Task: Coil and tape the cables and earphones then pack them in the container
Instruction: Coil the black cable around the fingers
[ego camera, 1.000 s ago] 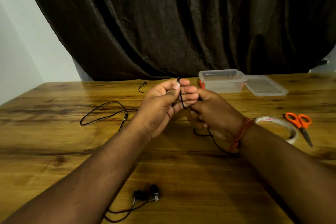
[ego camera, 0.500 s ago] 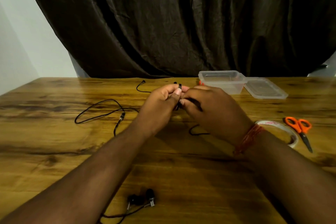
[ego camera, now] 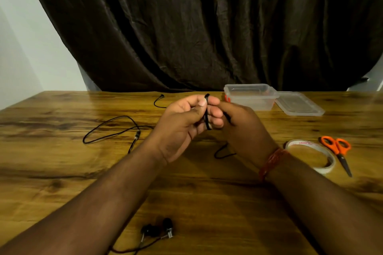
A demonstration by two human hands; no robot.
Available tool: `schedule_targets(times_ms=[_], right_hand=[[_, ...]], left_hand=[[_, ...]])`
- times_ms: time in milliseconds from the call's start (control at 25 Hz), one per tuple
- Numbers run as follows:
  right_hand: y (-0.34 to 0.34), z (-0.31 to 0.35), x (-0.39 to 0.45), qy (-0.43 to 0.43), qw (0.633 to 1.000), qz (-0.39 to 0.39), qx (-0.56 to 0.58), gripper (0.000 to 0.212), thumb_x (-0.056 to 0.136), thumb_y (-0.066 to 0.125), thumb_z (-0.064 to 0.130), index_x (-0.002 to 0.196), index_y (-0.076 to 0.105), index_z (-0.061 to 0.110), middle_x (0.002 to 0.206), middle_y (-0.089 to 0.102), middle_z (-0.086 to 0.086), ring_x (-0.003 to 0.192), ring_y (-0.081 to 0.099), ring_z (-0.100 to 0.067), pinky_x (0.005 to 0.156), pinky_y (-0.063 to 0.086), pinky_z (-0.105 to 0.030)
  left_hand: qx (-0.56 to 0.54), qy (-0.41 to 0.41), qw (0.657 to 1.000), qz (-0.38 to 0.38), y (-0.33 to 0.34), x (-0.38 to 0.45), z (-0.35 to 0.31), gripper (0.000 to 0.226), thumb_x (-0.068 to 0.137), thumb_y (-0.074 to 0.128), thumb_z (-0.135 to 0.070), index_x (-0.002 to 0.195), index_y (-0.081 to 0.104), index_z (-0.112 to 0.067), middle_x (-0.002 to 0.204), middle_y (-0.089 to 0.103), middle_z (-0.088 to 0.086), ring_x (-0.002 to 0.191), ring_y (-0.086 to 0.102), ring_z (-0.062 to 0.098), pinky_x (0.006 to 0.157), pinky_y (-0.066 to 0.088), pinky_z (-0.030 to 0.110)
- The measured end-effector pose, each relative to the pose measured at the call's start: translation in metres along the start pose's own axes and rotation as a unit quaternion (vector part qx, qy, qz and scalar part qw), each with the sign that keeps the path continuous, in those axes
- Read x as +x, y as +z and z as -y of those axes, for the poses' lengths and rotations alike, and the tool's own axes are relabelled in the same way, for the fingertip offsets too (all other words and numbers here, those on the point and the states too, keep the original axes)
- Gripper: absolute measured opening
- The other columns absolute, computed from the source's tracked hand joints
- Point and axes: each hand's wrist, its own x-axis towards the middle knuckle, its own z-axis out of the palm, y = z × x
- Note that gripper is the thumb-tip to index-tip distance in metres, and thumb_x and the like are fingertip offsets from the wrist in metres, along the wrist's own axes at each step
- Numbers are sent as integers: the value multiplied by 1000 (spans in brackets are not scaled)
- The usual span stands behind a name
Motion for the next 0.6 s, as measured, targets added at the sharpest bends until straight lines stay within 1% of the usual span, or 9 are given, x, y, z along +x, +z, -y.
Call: schedule_targets(times_ms=[80, 160, 240, 320, 360, 400, 480, 520, 600], right_hand=[[6, 2, -3, -15, 1000, 9, -18, 12, 95, 53, 11, 97, 65, 13, 89, 69, -4, 80, 63, -19, 69, 50, -39], [10, 4, -2, -14, 999, 22, -46, 15, 97, 50, 15, 90, 63, 16, 83, 68, -3, 73, 60, -17, 65, 47, -37], [12, 7, -3, -7, 996, 69, -59, 19, 100, 48, 23, 89, 62, 18, 77, 64, 1, 67, 56, -13, 63, 46, -37], [13, 11, -7, -7, 991, 114, -69, 23, 101, 45, 33, 89, 61, 21, 75, 62, 4, 62, 54, -7, 61, 47, -36], [12, 14, -8, -13, 987, 129, -91, 25, 100, 43, 38, 90, 60, 23, 75, 63, 5, 63, 55, -7, 61, 48, -36], [11, 17, -9, -23, 983, 136, -121, 27, 99, 41, 41, 90, 60, 25, 76, 62, 6, 66, 55, -8, 62, 48, -36], [6, 21, -9, -46, 979, 122, -158, 25, 97, 42, 45, 86, 58, 29, 71, 57, 12, 65, 52, -4, 59, 46, -33], [3, 23, -8, -56, 981, 104, -153, 24, 96, 44, 44, 85, 59, 30, 68, 54, 14, 64, 51, -2, 57, 44, -31], [-4, 22, -5, -58, 991, 63, -107, 21, 95, 48, 40, 87, 63, 28, 72, 59, 14, 66, 54, -2, 58, 45, -29]], left_hand=[[-28, 11, 999, -16, -1, 0, -1, 26, 101, 40, -12, 108, 63, -4, 86, 72, 6, 78, 70, 16, 75, 57, 28], [-54, 22, 997, -42, -2, 2, -3, 26, 102, 39, -10, 110, 63, -3, 92, 75, 10, 86, 73, 19, 77, 58, 29], [-60, 36, 995, -77, -6, 5, -4, 26, 103, 38, -9, 111, 62, -3, 97, 75, 12, 92, 73, 23, 81, 58, 32], [-40, 48, 992, -108, -9, 6, -5, 26, 104, 38, -9, 112, 61, -2, 99, 76, 12, 97, 73, 25, 84, 58, 32], [-23, 49, 991, -119, -10, 7, -4, 26, 105, 38, -9, 113, 61, -3, 100, 76, 11, 98, 72, 25, 84, 58, 31], [4, 49, 991, -127, -10, 8, -4, 26, 105, 37, -10, 112, 61, -4, 100, 76, 11, 99, 72, 24, 85, 57, 30], [99, 38, 985, -135, -10, 7, -3, 26, 105, 37, -11, 111, 63, -8, 101, 75, 8, 98, 72, 19, 83, 56, 27], [160, 26, 978, -131, -9, 7, -1, 26, 105, 38, -12, 110, 64, -12, 100, 75, 5, 96, 72, 14, 82, 56, 25], [273, -8, 956, -106, -9, 5, 4, 25, 104, 42, -19, 107, 67, -20, 97, 75, -2, 94, 71, 7, 79, 54, 24]])
